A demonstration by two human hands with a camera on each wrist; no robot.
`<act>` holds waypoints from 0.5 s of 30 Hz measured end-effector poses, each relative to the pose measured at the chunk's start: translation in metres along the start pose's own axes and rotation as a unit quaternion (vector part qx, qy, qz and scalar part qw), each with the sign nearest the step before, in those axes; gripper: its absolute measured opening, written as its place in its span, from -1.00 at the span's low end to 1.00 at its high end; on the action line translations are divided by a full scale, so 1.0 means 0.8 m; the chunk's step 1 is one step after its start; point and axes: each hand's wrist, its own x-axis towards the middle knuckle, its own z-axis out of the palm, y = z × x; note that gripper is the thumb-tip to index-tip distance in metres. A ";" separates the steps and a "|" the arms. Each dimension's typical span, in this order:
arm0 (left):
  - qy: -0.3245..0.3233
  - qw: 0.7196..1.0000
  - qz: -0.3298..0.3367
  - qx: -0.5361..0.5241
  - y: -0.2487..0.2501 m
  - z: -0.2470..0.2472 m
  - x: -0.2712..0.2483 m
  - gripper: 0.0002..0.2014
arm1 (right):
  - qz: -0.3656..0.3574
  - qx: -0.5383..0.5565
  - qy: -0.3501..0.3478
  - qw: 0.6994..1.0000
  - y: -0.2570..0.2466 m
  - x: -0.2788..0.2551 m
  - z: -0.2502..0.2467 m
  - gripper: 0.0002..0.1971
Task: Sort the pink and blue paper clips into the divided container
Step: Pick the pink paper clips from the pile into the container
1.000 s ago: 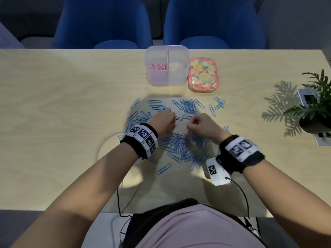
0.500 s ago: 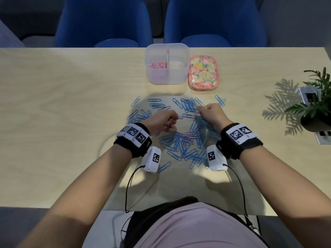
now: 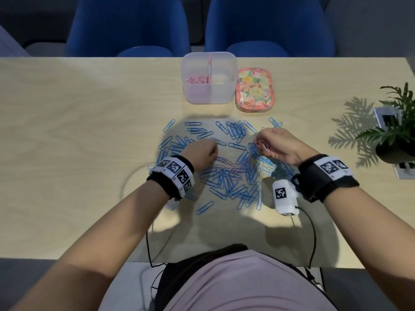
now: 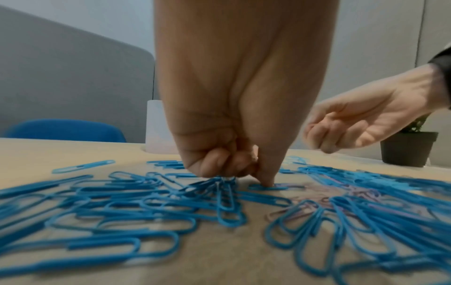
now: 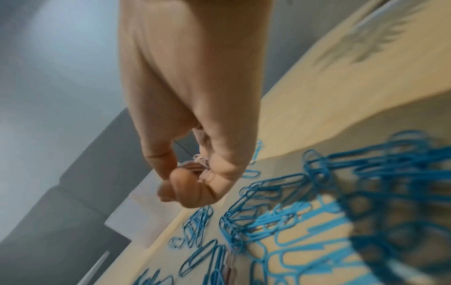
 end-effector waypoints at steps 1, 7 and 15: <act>0.020 1.000 -0.005 0.003 -0.002 0.001 0.001 -0.87 | 0.005 0.034 -0.010 0.999 0.000 -0.008 -0.005 -0.81; 0.024 0.998 0.062 -0.014 0.005 0.007 0.001 -0.87 | -0.010 -0.040 -0.003 0.999 0.019 -0.019 -0.009 -0.69; 0.030 0.994 0.085 0.068 0.017 0.011 0.000 -0.84 | -0.230 -0.630 0.025 0.741 0.038 -0.012 0.008 -0.84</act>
